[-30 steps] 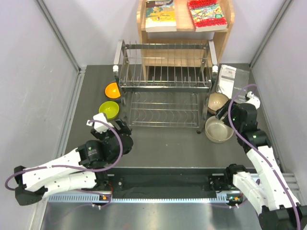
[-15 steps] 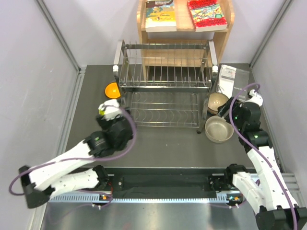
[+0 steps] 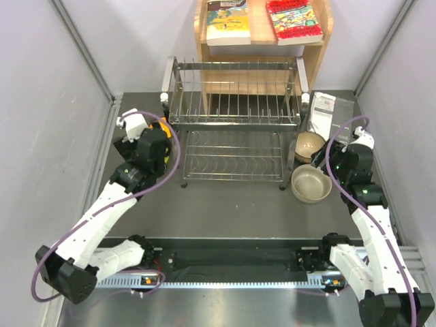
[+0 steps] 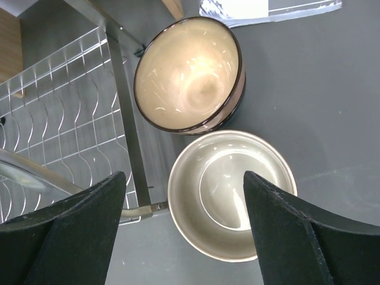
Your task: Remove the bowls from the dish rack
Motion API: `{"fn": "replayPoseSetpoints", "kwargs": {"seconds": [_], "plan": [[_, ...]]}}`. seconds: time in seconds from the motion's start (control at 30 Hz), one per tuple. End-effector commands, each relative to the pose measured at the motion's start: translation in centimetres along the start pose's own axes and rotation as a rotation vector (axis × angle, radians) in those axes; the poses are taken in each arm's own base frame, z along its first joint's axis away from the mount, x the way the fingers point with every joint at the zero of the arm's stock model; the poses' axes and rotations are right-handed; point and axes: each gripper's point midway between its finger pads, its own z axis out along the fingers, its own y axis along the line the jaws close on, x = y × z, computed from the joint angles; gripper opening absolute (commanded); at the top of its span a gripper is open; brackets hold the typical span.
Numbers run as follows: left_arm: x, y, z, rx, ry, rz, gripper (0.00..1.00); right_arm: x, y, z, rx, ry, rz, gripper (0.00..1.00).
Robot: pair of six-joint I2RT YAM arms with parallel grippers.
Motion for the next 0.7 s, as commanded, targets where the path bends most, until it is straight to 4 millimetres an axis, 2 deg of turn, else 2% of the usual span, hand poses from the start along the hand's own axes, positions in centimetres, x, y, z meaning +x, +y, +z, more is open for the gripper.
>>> {"fn": "replayPoseSetpoints", "kwargs": {"seconds": [0.0,0.1,0.13,0.17,0.2,0.23,0.27,0.3,0.33,0.4,0.47,0.6,0.67], "plan": [[-0.9,1.7,2.6,-0.053,0.048,0.035,0.94,-1.1,1.0,0.0,-0.05,-0.026,-0.005,0.8],[0.4,2.9,5.3,-0.051,0.133,0.016,0.94,-1.0,1.1,0.1,-0.057,-0.021,-0.007,0.8],[0.7,4.1,6.3,-0.086,0.162,-0.005,0.94,-1.0,1.1,0.1,-0.058,-0.019,-0.008,0.8],[1.8,3.7,6.7,-0.057,0.228,-0.019,0.94,-0.9,1.1,0.2,-0.057,-0.018,-0.007,0.8],[2.9,3.6,8.0,-0.076,0.285,-0.006,0.94,-0.9,1.0,0.1,-0.056,-0.018,-0.007,0.8],[3.6,4.1,8.8,-0.099,0.324,-0.007,0.94,-0.8,1.0,0.1,-0.058,-0.016,-0.008,0.8],[5.1,4.6,8.9,-0.129,0.392,0.019,0.96,-0.9,1.1,0.1,-0.059,-0.018,-0.012,0.8],[5.9,4.4,9.8,-0.153,0.43,0.04,0.96,-0.8,1.0,0.1,-0.057,-0.018,-0.017,0.8],[6.4,4.5,10.0,-0.17,0.455,0.053,0.96,-1.3,0.2,0.1,-0.033,-0.036,-0.006,0.8],[7.6,4.6,10.0,-0.193,0.498,0.057,0.95,-1.6,0.2,-0.1,-0.035,-0.059,-0.009,0.8],[7.9,4.6,9.7,-0.178,0.491,0.044,0.96,-1.4,0.2,-0.1,-0.041,-0.058,-0.007,0.8],[6.0,4.1,9.3,-0.123,0.41,-0.019,0.99,-1.3,0.1,0.1,-0.039,-0.052,-0.006,0.8],[5.3,4.1,8.9,-0.114,0.383,-0.035,0.94,-1.3,0.1,0.2,-0.04,-0.055,-0.005,0.8]]}}
